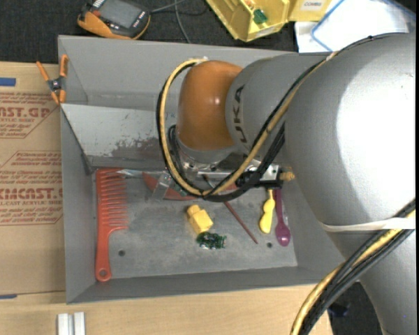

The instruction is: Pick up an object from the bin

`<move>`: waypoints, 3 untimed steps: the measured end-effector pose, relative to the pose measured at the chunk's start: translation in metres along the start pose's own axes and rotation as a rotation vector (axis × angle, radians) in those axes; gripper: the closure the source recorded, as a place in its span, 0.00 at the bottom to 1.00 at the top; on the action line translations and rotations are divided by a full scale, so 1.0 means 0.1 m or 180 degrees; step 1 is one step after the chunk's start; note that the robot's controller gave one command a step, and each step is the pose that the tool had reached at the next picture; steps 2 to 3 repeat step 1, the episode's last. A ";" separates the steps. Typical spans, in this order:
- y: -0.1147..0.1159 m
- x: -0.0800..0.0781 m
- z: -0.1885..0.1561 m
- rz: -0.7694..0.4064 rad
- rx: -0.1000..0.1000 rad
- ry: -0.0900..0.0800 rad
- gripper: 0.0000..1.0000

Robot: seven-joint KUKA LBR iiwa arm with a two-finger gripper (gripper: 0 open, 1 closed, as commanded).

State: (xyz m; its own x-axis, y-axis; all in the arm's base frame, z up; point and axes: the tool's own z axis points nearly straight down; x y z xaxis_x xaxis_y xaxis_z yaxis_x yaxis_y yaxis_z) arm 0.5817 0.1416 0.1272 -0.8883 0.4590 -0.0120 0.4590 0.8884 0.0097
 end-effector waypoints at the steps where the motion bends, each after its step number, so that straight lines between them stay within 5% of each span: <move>1: 0.00 0.00 -0.18 0.0001 0.0004 0.0004 1.00; 3: 0.00 0.00 -0.18 0.0001 0.0004 0.0004 1.00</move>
Offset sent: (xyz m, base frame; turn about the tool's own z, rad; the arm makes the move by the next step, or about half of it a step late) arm -0.0002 -0.0001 0.0301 -0.0002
